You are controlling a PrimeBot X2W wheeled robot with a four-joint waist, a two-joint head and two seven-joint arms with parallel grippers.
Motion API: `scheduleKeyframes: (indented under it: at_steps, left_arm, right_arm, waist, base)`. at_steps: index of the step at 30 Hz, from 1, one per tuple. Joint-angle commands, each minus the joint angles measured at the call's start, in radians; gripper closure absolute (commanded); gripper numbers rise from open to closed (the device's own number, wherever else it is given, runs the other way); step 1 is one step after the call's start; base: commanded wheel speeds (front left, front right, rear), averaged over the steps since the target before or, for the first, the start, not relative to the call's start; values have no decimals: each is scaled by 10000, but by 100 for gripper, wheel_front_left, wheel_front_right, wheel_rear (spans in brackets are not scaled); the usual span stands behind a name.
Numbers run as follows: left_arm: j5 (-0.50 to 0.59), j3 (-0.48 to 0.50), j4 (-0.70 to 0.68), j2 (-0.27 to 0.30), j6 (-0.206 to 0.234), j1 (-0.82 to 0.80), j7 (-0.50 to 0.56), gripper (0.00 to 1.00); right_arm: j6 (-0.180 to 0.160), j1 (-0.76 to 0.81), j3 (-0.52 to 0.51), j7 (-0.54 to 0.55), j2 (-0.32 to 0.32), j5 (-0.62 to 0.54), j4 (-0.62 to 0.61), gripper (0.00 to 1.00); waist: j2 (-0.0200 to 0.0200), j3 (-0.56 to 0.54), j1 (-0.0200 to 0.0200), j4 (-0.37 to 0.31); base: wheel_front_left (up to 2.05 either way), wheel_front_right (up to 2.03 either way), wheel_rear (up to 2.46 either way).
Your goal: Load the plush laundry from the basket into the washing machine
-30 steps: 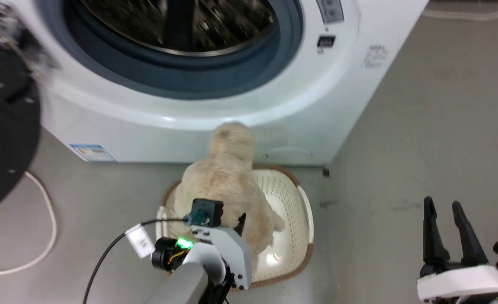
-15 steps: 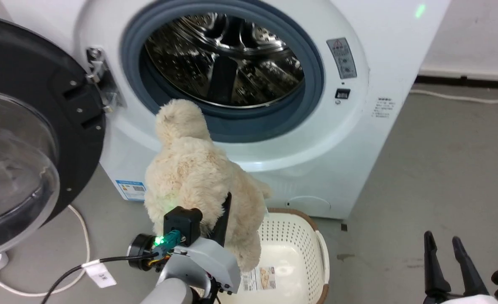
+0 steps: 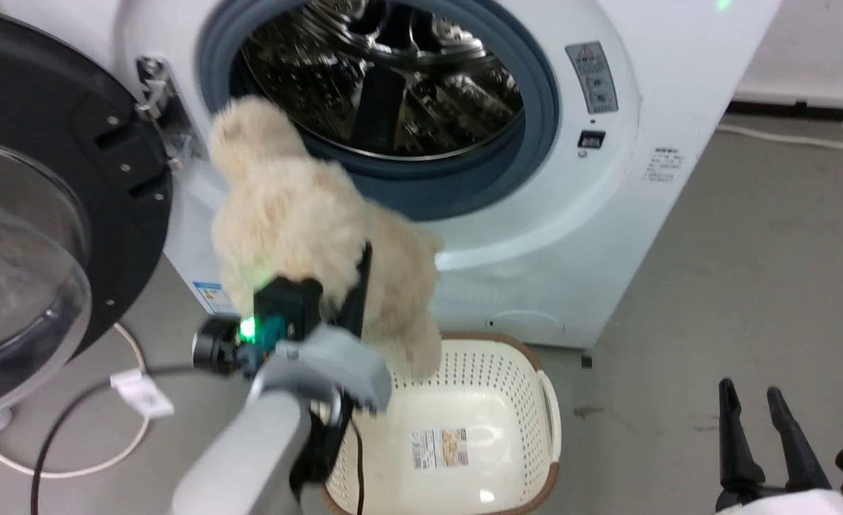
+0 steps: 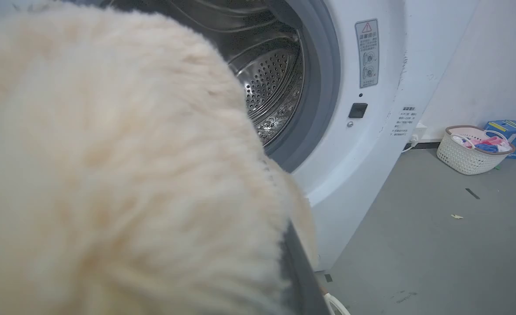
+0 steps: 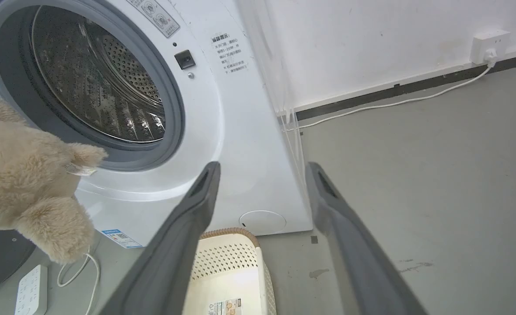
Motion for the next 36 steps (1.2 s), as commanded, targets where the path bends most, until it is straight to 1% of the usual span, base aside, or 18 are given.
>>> scheduleKeyframes:
  at_steps: [1, 9, 15, 16, 17, 18, 19, 21, 22, 26, 36]
  left_arm:
    - [31, 83, 131, -56, -97, -418, -136, 100]
    - [-53, 482, 1717, -300, -495, -2191, -650, 100]
    - [1, 838, 2630, -223, -728, -3489, -953, 100]
    - [1, 838, 2630, -223, -728, -3489, -953, 100]
    - [47, 956, 2862, -153, -781, -3940, -1015, 100]
    - [47, 956, 2862, -153, -781, -3940, -1015, 100]
    - [113, 1060, 3073, -71, -816, -4386, -1060, 100]
    - [166, 1077, 3174, -28, -854, -4615, -1077, 100]
    - [232, 1144, 3370, 46, -911, -5053, -1103, 100]
    - [359, 1208, 3617, 161, -931, -5654, -1127, 100]
    - [507, 1585, 4166, 674, -940, -7529, -1149, 100]
  right_arm:
    - [8, -210, 12, 23, -18, -14, -91, 0]
    - [8, -743, 52, 153, -18, -140, -328, 0]
    - [8, -1149, 95, 161, -18, -183, -515, 0]
    - [8, -1149, 95, 161, -18, -183, -515, 0]
    - [8, -1261, 107, 147, -18, -181, -580, 0]
    - [8, -1261, 107, 147, -18, -181, -580, 0]
    - [8, -1377, 131, 128, -18, -169, -640, 0]
    - [8, -1439, 143, 115, -18, -159, -663, 0]
    - [8, -1562, 187, 87, -18, -135, -691, 0]
    - [8, -1736, 253, 38, -18, -64, -705, 0]
    - [8, -2177, 400, -140, -18, 187, -564, 0]
  waist:
    - [0, 246, -1, -95]
    - [0, 1272, -1, -511]
    - [0, 2206, -1, -875]
    - [0, 2206, -1, -875]
    - [0, 2517, -1, -990]
    - [0, 2517, -1, -990]
    - [0, 2835, -1, -1111]
    - [0, 2980, -1, -1162]
    - [0, 3270, -1, -1277]
    - [0, 3686, -1, -1460]
    - [0, 4873, -1, -1992]
  base:
    - [0, 0, 0]
    - [0, 0, 0]
    - [0, 0, 0]
    - [0, 0, 0]
    - [0, 0, 0]
    - [0, 0, 0]
    - [0, 0, 0]
    - [0, 0, 0]
    - [0, 0, 0]
    - [0, 0, 0]
    - [0, 0, 0]
